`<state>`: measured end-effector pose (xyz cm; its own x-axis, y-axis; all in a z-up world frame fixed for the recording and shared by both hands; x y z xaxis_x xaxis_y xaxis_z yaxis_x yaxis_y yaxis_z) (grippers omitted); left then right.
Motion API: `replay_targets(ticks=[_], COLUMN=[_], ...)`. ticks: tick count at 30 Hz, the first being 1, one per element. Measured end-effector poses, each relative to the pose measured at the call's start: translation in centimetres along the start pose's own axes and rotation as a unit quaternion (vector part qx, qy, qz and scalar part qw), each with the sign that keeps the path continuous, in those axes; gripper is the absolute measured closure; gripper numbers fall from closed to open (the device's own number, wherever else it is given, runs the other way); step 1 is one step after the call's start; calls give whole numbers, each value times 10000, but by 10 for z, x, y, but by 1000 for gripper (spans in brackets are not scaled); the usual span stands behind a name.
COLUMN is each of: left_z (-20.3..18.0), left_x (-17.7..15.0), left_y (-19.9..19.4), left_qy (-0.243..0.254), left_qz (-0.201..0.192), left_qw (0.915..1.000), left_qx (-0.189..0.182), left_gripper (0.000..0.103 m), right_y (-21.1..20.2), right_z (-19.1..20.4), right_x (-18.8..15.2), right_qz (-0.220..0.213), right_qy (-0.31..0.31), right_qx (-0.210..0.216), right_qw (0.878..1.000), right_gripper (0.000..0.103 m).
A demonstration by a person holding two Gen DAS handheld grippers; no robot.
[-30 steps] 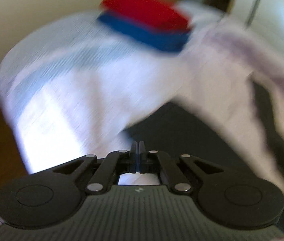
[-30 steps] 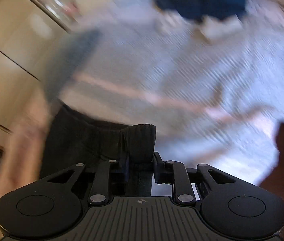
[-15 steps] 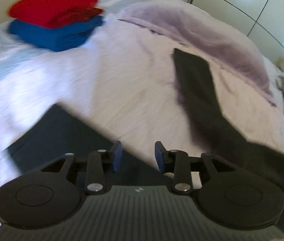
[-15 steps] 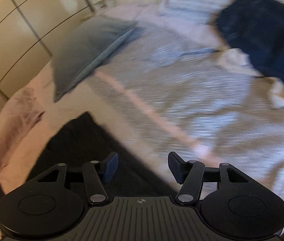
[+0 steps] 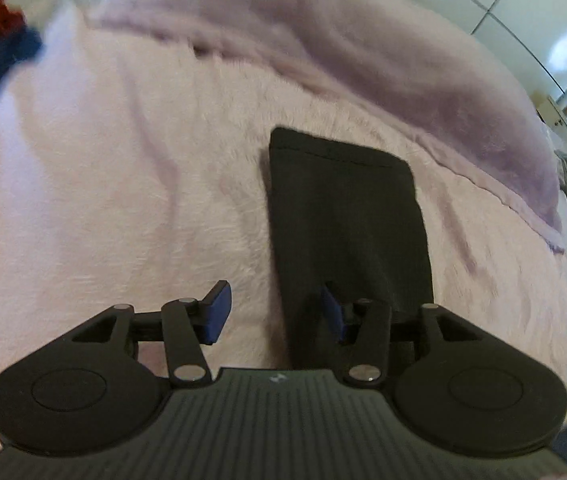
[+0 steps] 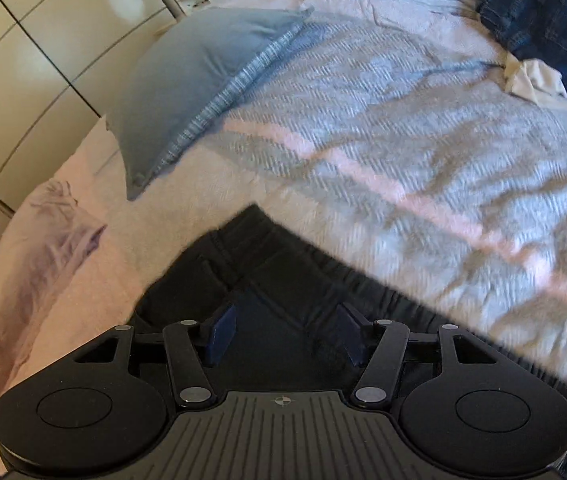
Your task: Fold clothes
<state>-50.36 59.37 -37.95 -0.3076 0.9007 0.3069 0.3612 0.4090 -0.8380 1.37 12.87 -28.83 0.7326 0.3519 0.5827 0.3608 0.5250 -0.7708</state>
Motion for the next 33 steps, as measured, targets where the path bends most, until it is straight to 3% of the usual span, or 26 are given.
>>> replay_targets(ticks=[2,6,11,13,16,18,19,21,23,26,28,33], left_z=[2,-3,-17,-36,-78,-95,-98,-88,-74,-46,-21,13], left_x=[-3,-19,-20,-11,9,24,31,32,12,-30,-53,-89], left_y=[4,-50,-188,-232,-237,-198,-169,-118,-99,-101,-108,-135], left_qy=[-165,-181,-645,-586,-56,-3,-4,-128,-239,-349,-675,-1077], left_qz=[163,-493,-1026,-1288,-1587,-1516,-1425,-976,-692,-613,-462,-374], left_qw=[9995,9975,9864,9837,9857,9884,9886,9883,9891,9866,9814,9775], left_qx=[-224,-481,-1108,-1111,-570,53,476,1163,1279,1470,1736,1773], left_gripper=[100,101,101,101,90,71,70,78,78,76,77,77], right_y=[3,4,7,10,18,27,31,40,47,57,65,89], right_z=[0,-8,-16,-15,-8,-1,1,5,3,-12,-28,-50], right_x=[-11,-25,-12,0,19,32,38,48,56,60,63,71], right_qz=[83,181,242,203,160,158,165,213,310,427,489,554], right_qy=[96,431,469,455,275,109,11,-293,-702,-1076,-1073,-905], right_qx=[-129,-263,-314,-219,-23,156,244,355,345,331,324,798], right_qw=[9998,9986,9981,9985,9995,9997,9996,9987,9965,9927,9925,9911], right_gripper=[44,44,44,44,44,44,44,44,44,44,42,35])
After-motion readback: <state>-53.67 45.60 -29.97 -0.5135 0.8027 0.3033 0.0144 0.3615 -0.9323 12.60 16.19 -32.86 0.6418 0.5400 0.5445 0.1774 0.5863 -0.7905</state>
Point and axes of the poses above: each gripper's, at about its wrist camera, not at the fingertips, and y roughly the way its jaws point, z to its left, x to its top, the point moved 1 cm from there along y, roughly the way its jaws point, and after that the axes turned 14 degrees about -y, right-handed, at the moved point
